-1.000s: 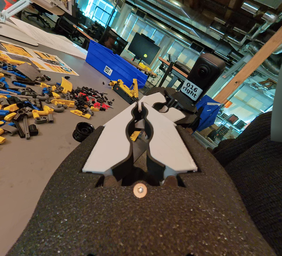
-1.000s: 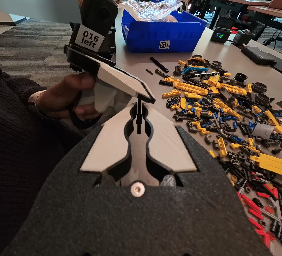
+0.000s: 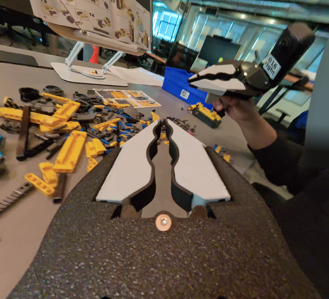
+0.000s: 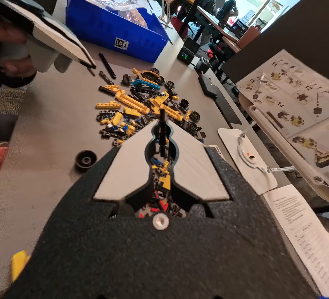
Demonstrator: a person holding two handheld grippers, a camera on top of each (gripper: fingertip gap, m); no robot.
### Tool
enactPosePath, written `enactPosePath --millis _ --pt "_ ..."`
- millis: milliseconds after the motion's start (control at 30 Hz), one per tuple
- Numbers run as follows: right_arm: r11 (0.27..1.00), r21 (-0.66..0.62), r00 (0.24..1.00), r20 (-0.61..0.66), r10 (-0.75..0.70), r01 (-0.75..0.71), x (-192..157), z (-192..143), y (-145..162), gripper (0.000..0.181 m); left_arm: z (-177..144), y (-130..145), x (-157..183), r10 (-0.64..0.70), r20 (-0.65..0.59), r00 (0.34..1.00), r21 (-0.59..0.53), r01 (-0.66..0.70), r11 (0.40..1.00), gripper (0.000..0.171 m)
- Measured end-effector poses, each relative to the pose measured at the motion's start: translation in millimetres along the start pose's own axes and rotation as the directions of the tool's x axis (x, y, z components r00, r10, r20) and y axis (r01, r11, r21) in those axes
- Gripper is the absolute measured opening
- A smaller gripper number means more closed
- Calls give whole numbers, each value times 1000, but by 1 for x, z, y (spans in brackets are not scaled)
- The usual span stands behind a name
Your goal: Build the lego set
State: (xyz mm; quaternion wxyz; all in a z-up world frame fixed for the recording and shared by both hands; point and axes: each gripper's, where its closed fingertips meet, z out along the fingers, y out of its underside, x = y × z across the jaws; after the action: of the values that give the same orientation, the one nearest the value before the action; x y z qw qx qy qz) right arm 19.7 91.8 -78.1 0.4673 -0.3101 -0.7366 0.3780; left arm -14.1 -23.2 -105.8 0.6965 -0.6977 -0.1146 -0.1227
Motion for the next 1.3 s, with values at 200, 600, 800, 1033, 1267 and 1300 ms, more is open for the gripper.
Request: enactPosePath --millis 200,600,800,1033,1267,1300 --pt "979 -28 977 69 204 -202 7 22 52 5 15 -1 -40 100 94 991 -57 -95 994 3" --pt "941 -82 933 121 338 -330 1 33 82 5 -7 -28 -72 -133 36 990 202 123 972 3" --pt "933 -2 927 113 357 -359 12 27 74 5 -9 -30 -73 -141 32 990 218 131 967 3" --pt "938 -17 933 104 346 -346 13 30 80 5 -4 -21 -103 -276 160 948 146 254 956 3" --pt "933 -33 924 135 358 -357 5 33 81 5 34 22 -147 171 294 941 -488 -6 873 13" --pt "935 -33 926 135 353 -352 5 32 81 5 42 27 -149 182 263 948 -526 -17 850 14"
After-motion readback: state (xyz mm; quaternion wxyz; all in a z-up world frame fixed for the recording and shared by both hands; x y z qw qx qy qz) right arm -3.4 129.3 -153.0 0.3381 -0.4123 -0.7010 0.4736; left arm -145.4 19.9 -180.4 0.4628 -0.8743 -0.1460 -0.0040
